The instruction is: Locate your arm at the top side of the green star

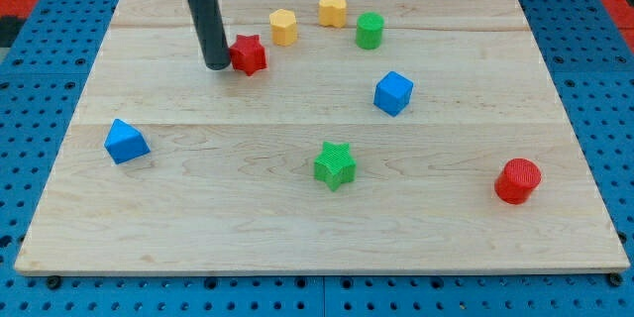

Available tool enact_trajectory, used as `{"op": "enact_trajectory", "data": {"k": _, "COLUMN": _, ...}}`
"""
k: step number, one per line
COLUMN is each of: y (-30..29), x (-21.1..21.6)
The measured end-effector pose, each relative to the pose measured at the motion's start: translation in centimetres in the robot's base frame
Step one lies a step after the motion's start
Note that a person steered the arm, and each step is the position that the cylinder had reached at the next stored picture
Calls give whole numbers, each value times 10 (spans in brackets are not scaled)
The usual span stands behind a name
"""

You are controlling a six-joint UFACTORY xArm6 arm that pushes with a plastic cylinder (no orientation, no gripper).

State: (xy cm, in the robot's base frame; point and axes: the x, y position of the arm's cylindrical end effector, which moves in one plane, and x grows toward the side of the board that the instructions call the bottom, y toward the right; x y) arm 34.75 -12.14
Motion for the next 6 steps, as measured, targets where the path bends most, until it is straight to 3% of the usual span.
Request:
{"op": "enact_trajectory", "data": {"k": 2, "y": -13, "x": 4}}
{"op": "enact_trajectory", "data": {"k": 3, "y": -20, "x": 28}}
{"op": "enact_trajectory", "data": {"k": 4, "y": -1, "x": 59}}
{"op": "enact_trajectory", "data": {"k": 6, "y": 111, "x": 100}}
